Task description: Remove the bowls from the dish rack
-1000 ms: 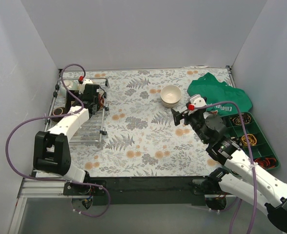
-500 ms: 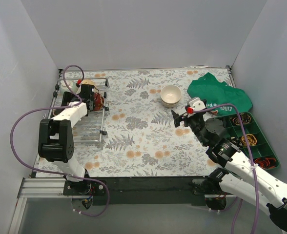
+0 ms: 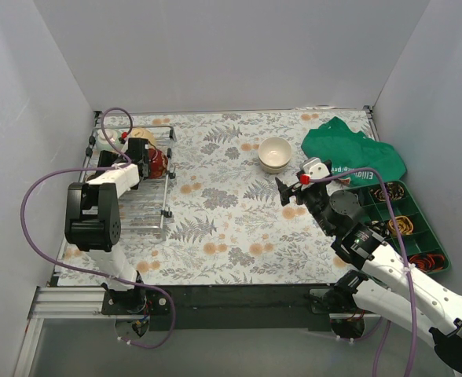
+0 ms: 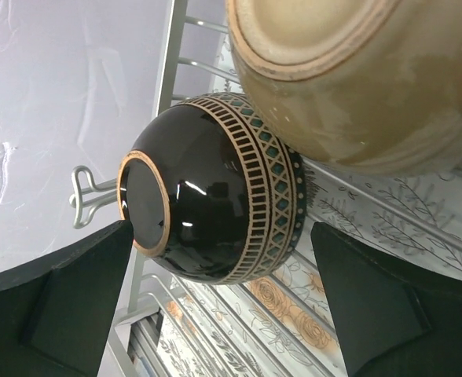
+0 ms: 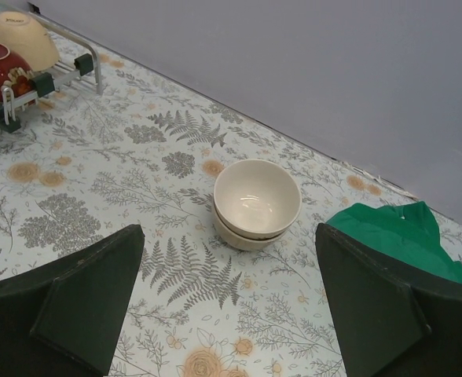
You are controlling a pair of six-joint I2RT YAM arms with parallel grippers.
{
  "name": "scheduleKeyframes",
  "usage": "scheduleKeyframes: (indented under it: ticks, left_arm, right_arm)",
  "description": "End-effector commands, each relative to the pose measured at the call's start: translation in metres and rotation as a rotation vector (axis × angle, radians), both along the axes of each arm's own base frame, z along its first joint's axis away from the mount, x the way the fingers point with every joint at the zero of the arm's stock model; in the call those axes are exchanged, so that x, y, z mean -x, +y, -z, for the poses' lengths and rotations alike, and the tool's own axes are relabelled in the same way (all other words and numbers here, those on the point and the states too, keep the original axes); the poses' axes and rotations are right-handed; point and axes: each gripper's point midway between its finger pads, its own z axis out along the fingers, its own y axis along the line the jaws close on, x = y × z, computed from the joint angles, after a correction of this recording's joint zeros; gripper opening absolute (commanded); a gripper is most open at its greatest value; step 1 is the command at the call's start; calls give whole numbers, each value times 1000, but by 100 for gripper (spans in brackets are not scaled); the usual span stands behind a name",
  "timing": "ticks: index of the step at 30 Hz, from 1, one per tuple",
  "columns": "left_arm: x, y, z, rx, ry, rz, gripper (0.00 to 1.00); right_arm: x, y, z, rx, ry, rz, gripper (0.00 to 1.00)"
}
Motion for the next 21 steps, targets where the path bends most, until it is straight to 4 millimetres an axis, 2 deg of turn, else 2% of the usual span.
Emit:
scheduleKeyframes:
  ticks: [1, 14, 19, 21]
  left_arm:
    - [2, 7, 6, -44, 15, -22, 98]
    - [19, 10, 22, -79, 114, 2, 98]
    - [16, 6, 12, -96, 93, 11, 98]
    - [14, 4, 8, -94, 82, 21, 95]
  right_arm:
    - [0, 2, -15, -45, -54, -7, 99]
    - [1, 5, -15, -47, -62, -17, 99]
    - [1, 6, -14, -47, -62, -23, 98]
    - [1, 6, -15, -48, -65, -23, 97]
